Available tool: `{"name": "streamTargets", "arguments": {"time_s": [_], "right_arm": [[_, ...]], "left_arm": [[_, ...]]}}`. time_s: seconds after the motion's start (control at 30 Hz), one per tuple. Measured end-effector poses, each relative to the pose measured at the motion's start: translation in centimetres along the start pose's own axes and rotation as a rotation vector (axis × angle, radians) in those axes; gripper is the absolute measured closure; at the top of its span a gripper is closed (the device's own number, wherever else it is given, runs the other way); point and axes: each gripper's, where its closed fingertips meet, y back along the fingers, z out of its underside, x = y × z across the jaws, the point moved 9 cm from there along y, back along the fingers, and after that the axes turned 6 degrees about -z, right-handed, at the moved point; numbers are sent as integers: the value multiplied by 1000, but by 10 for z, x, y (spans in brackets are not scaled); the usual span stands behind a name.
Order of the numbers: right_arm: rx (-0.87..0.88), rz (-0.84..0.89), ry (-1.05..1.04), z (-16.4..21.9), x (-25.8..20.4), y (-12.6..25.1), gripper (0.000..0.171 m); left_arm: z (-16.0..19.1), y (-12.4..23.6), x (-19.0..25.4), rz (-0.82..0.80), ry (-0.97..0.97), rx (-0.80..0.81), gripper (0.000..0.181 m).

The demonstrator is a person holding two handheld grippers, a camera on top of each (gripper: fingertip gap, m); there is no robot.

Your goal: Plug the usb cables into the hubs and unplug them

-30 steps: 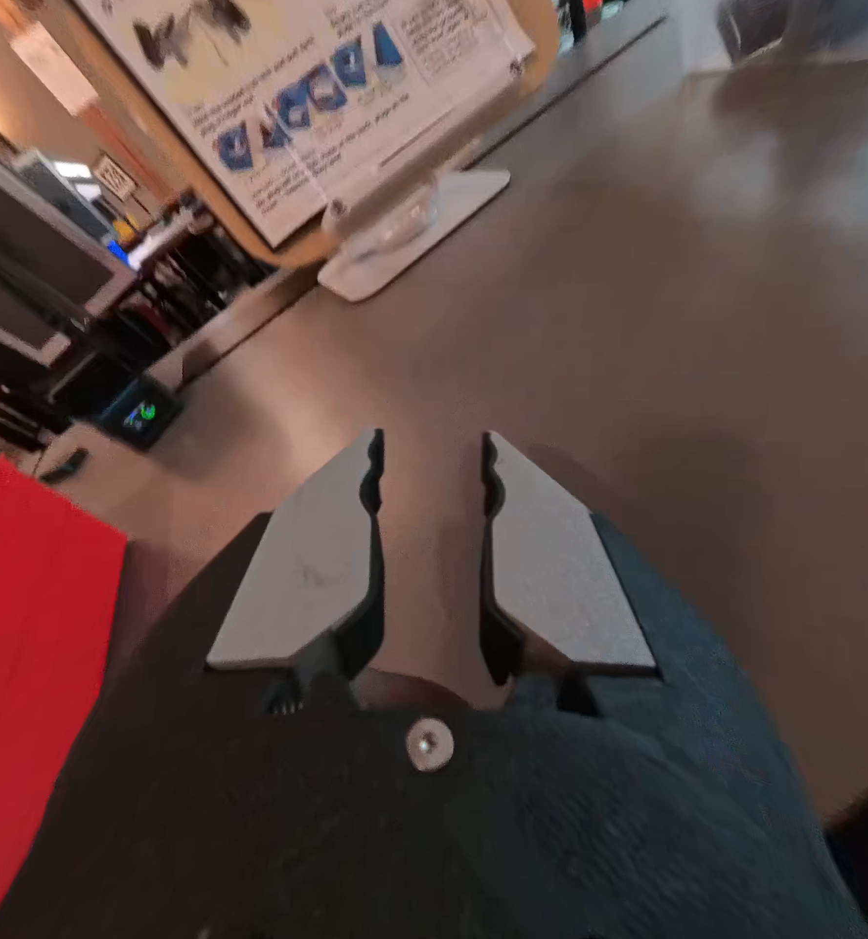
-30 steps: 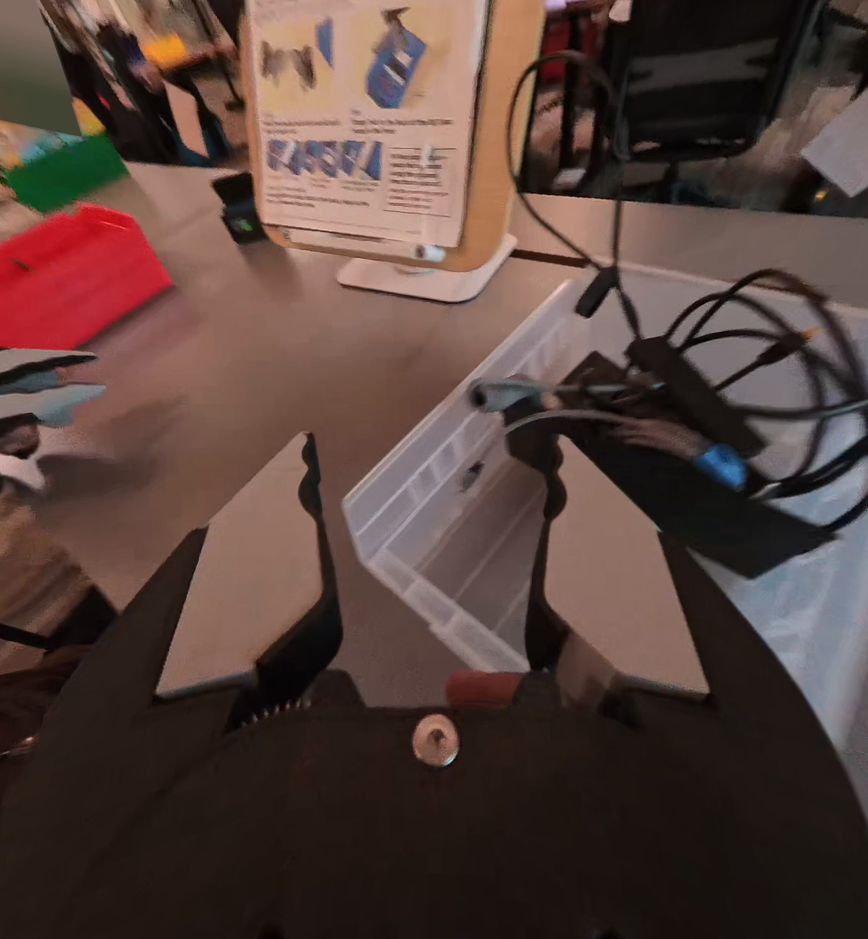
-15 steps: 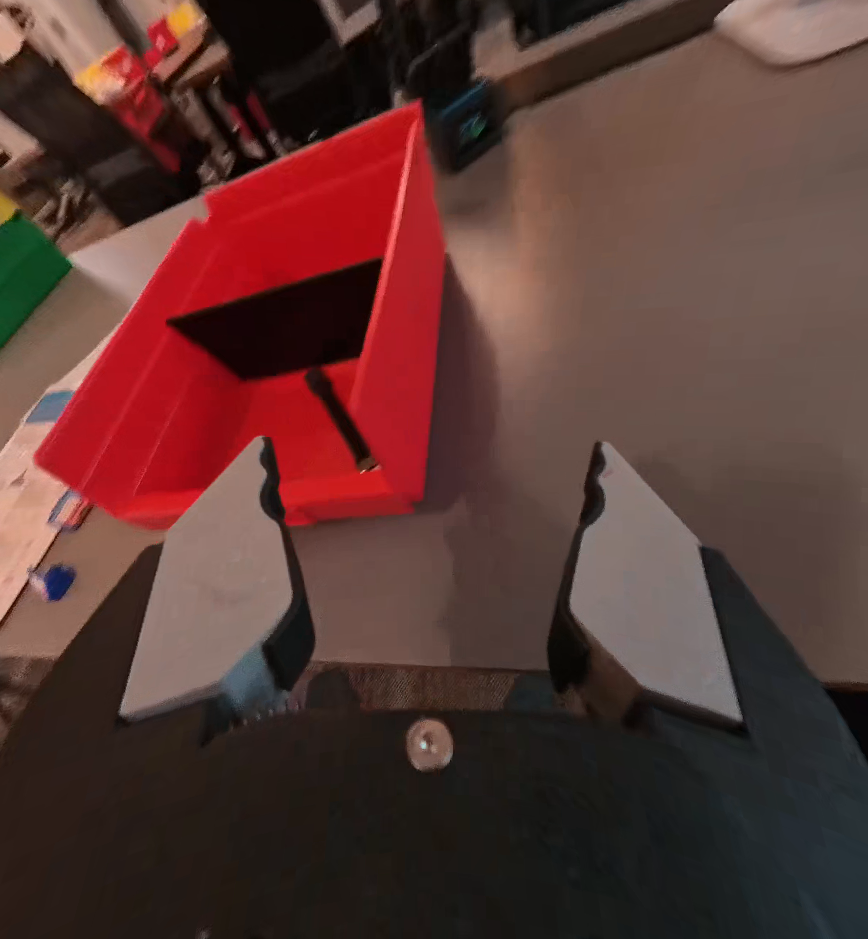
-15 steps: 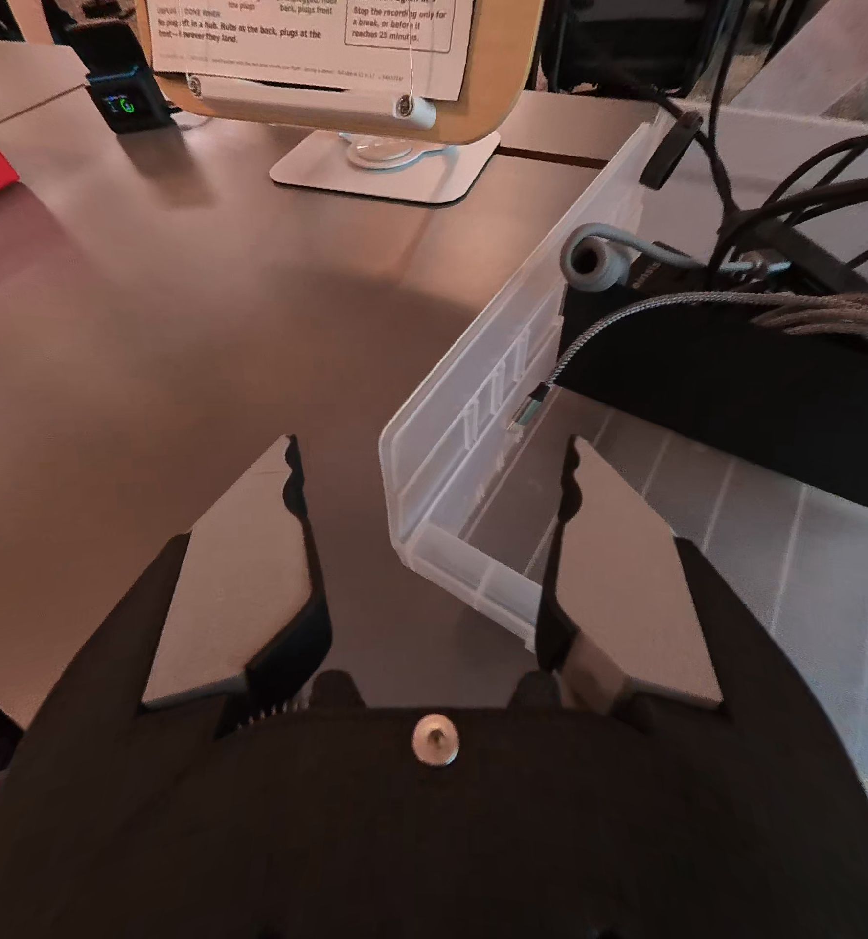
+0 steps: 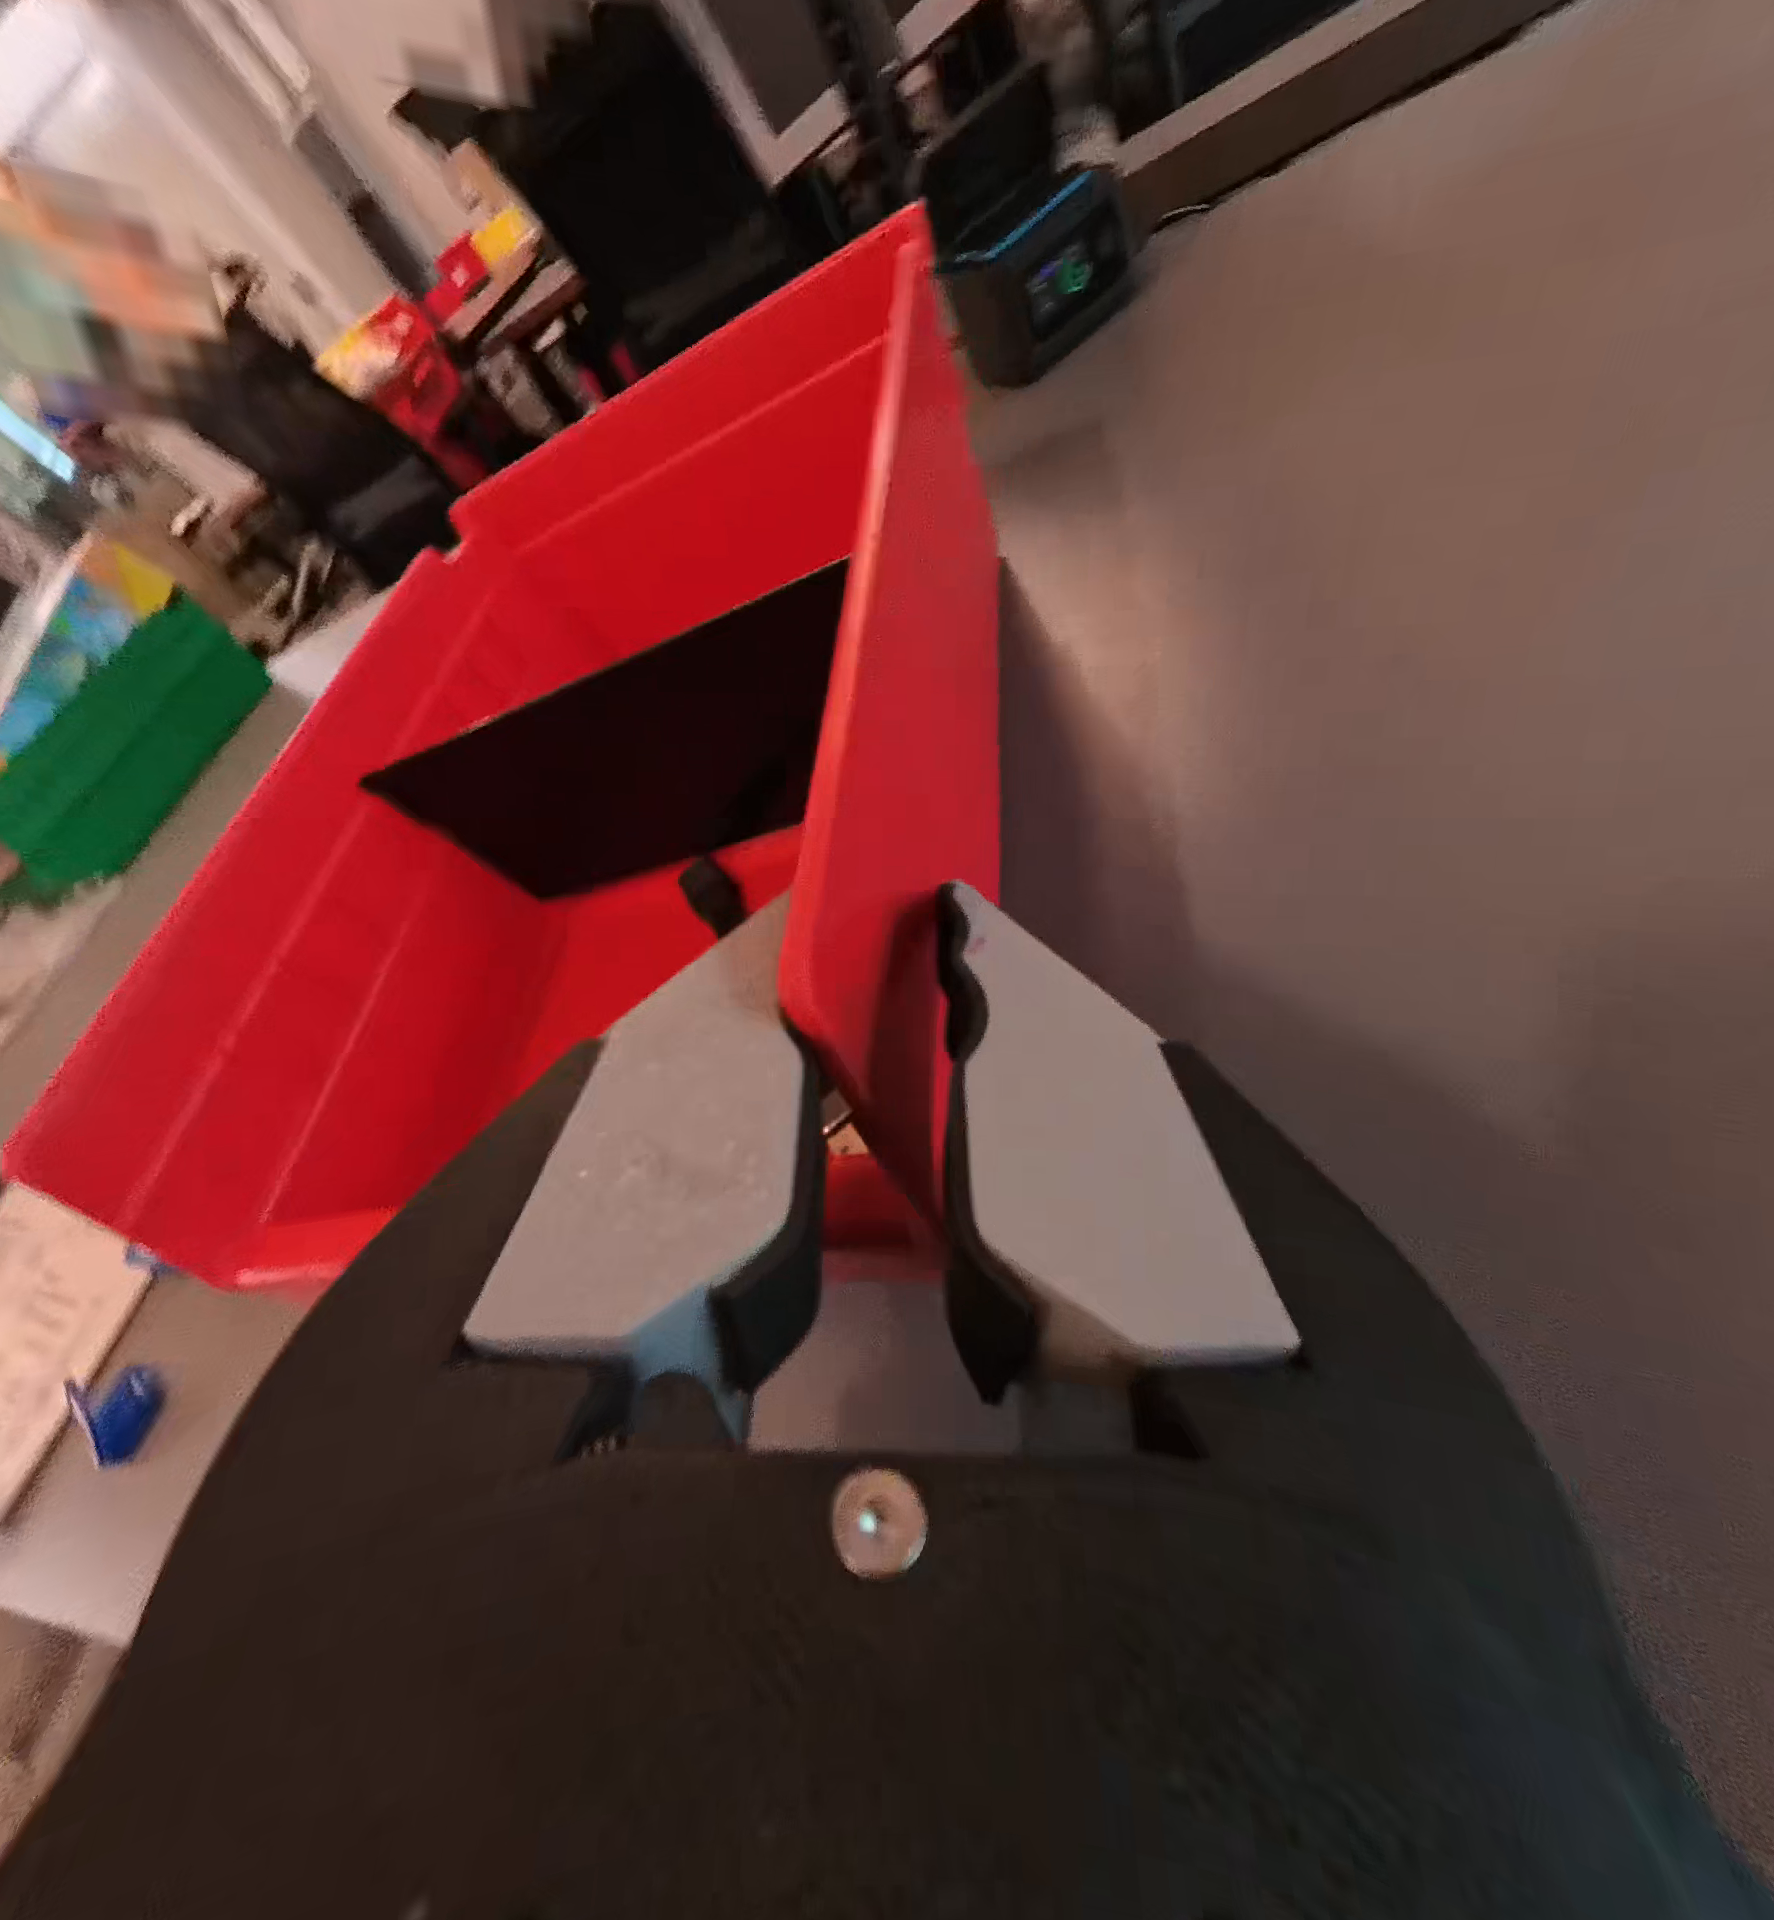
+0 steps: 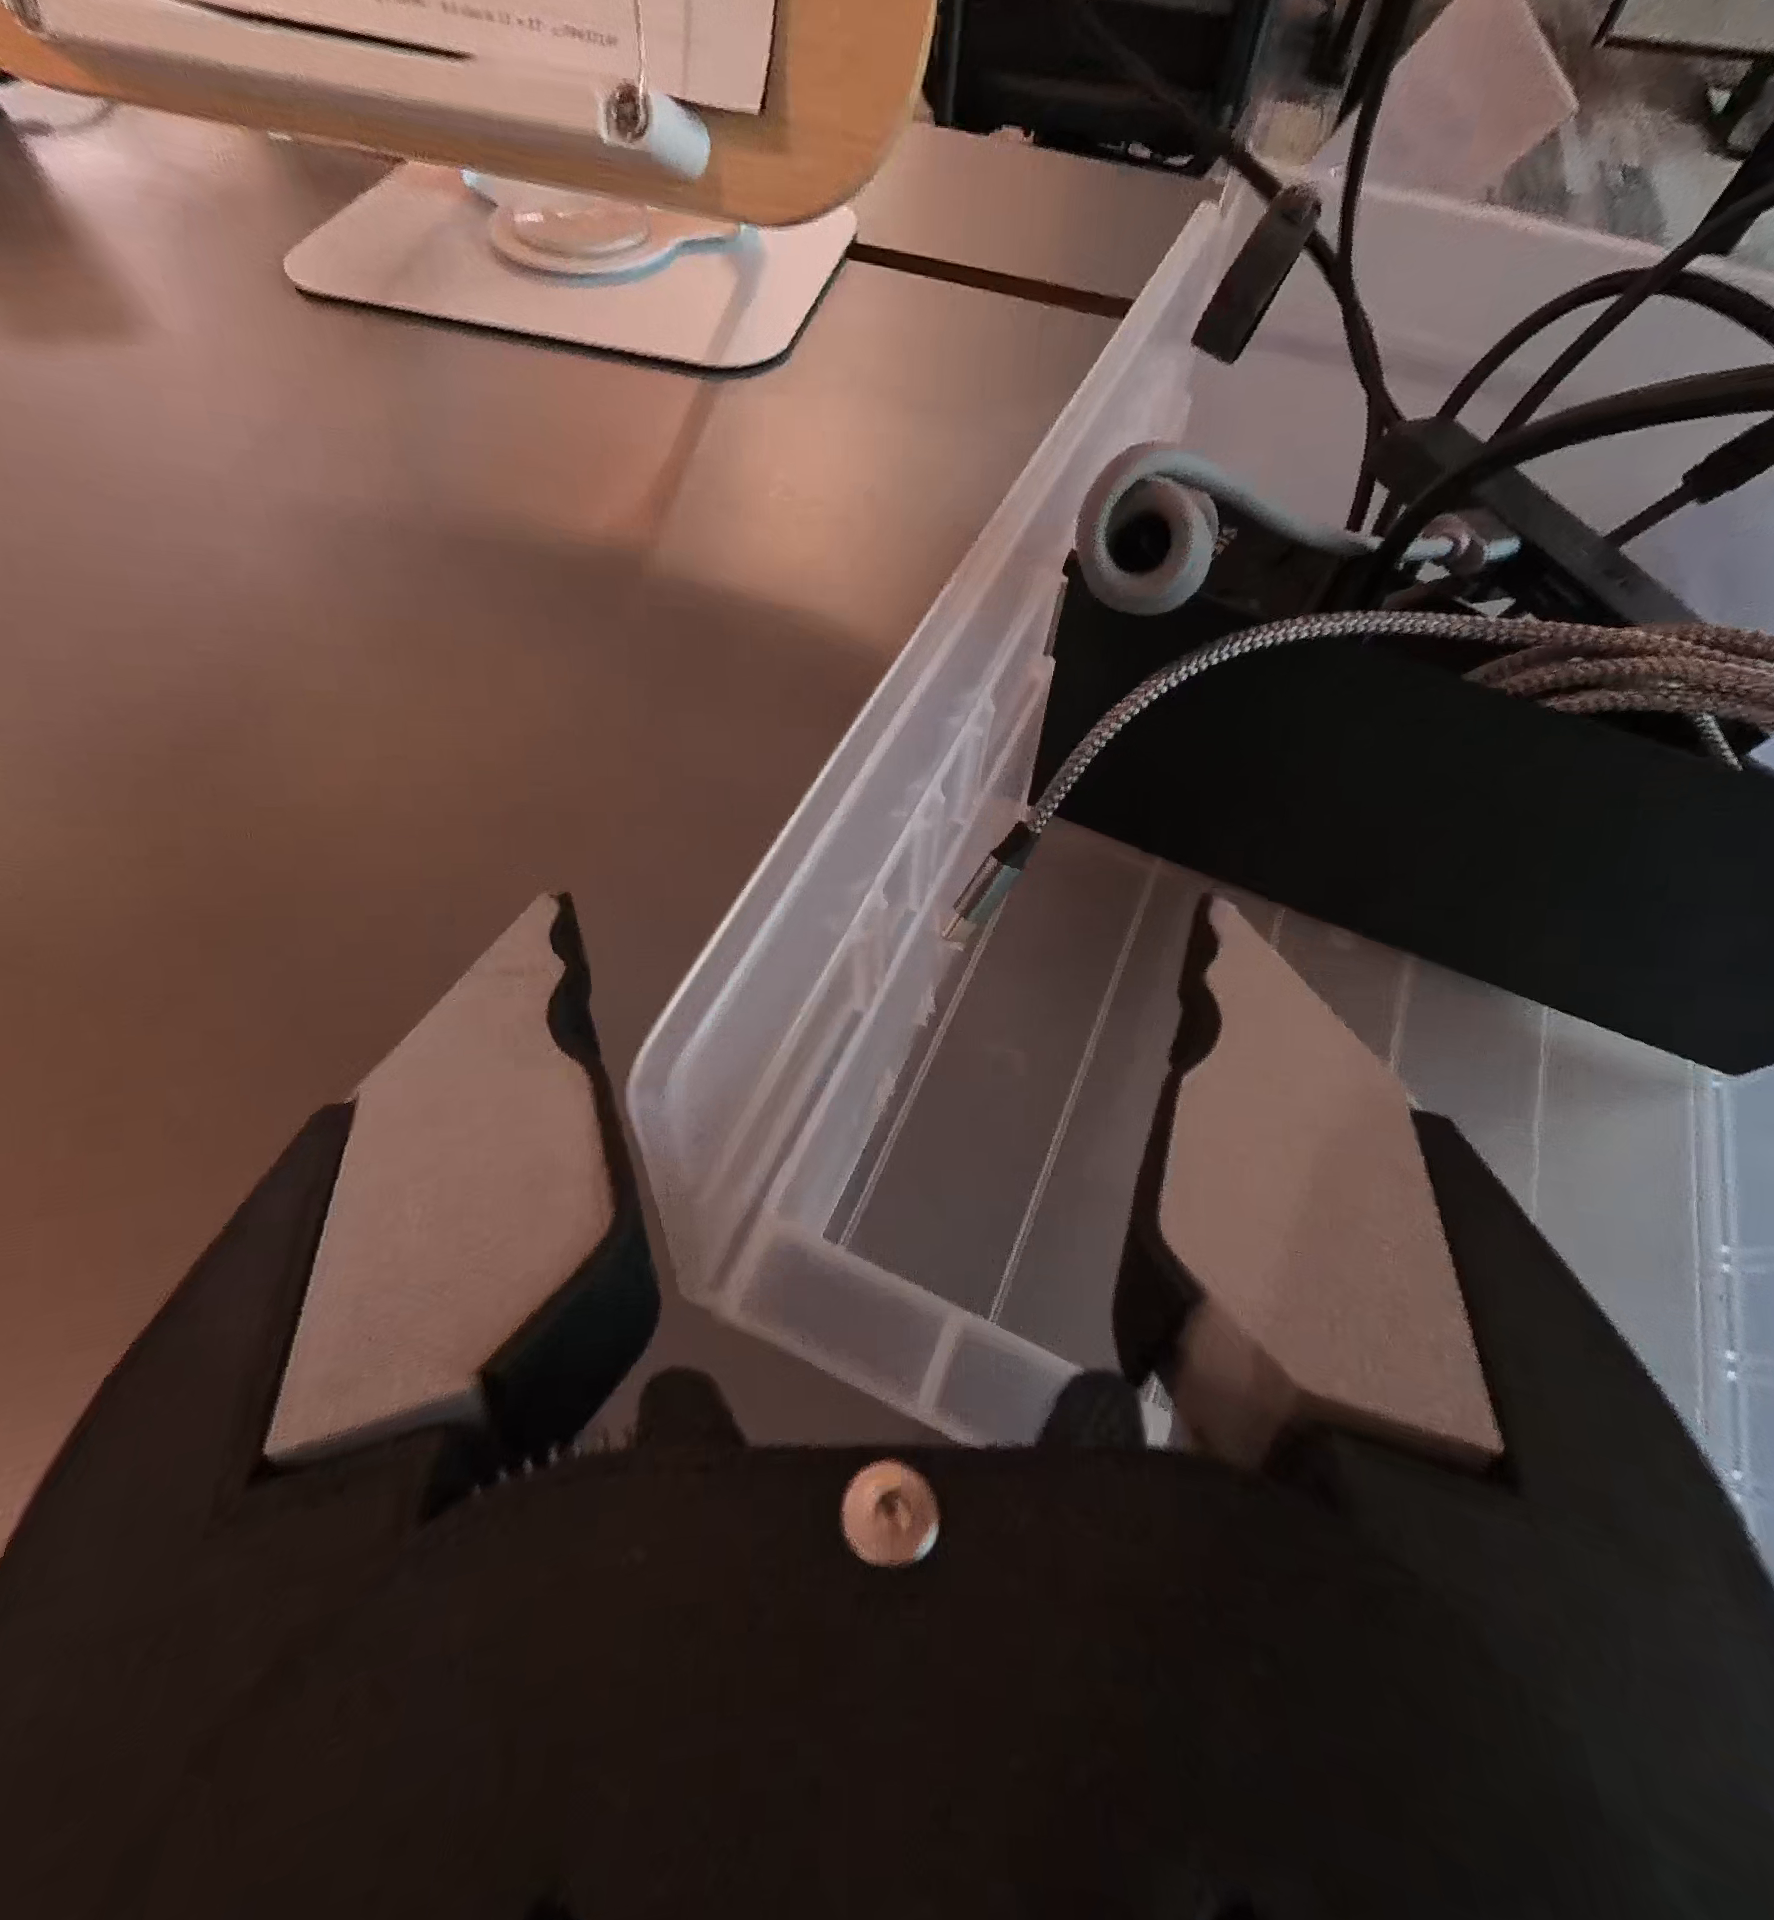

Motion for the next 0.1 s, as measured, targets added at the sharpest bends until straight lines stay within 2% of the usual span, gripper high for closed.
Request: {"name": "streamTargets", "arguments": {"time_s": [0.03,0.1], "right_arm": [[-17,-26,21,1,-1,0,69],[-56,-92,79,3,-4,3,96]], "left_arm": [[-1,1,2,35,-31,15,171],[-1,6,-2,121,-22,22,175]]}}
